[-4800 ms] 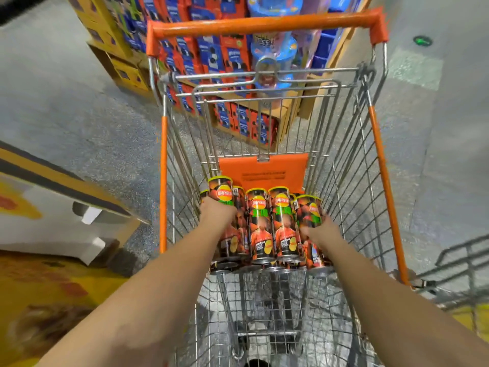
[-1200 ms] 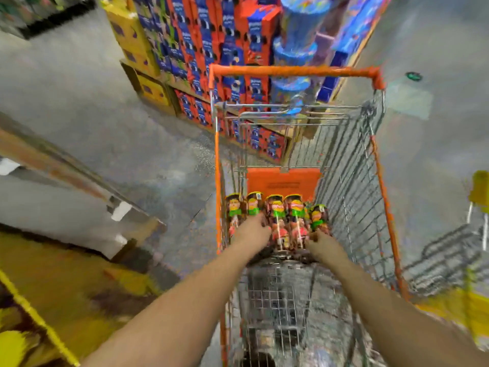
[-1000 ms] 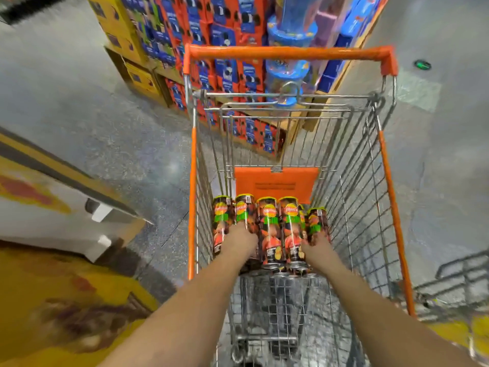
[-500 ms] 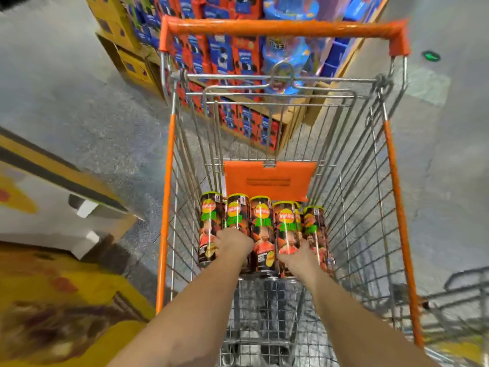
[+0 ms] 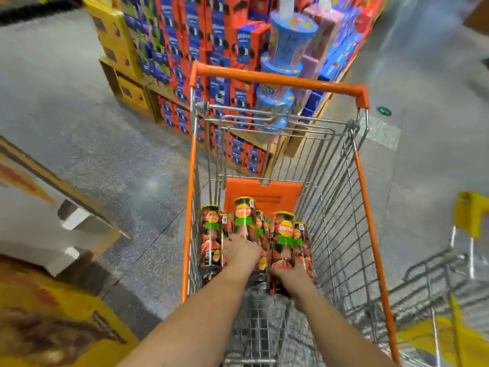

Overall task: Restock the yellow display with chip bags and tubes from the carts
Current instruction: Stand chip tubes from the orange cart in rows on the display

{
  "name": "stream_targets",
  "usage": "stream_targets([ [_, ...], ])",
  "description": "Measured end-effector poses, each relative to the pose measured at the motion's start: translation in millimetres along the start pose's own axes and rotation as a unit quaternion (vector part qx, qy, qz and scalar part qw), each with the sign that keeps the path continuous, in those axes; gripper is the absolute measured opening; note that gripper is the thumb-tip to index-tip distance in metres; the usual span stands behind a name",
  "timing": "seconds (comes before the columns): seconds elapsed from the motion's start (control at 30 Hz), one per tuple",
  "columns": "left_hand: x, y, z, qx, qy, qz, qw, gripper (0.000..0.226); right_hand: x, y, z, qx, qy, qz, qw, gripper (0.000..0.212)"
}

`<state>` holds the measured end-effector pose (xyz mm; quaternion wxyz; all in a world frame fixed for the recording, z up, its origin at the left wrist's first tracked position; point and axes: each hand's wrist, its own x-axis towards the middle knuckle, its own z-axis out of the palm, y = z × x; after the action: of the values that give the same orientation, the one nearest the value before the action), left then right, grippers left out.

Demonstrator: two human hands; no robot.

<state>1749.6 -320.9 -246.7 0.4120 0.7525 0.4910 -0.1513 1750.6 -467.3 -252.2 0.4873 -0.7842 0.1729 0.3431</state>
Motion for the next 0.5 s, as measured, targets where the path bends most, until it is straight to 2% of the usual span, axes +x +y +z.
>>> stream_targets([
  [0.07,-24,4,-21,-0.032,-0.014,0.050,0.998,0.084,-26,-16,1,0.010,-0.010,-0.063,0.998,0.060],
  [0.17,-54,0,-62,-0.093,-0.037,0.126,0.987,0.097,-71,-43,4,0.017,-0.028,-0.139,0.990,0.063],
  [0.3,-92,-33,-141,-0.201,-0.011,0.207,0.957,0.060,-162,-82,26,-0.003,-0.045,-0.230,0.972,0.053],
  [0.37,-123,-54,-188,-0.256,-0.004,0.242,0.936,0.057,-206,-98,43,-0.024,-0.031,-0.266,0.963,0.050],
  [0.5,-186,-106,-272,-0.324,0.022,0.310,0.894,0.058,-280,-114,86,-0.046,-0.061,-0.347,0.935,0.062],
])
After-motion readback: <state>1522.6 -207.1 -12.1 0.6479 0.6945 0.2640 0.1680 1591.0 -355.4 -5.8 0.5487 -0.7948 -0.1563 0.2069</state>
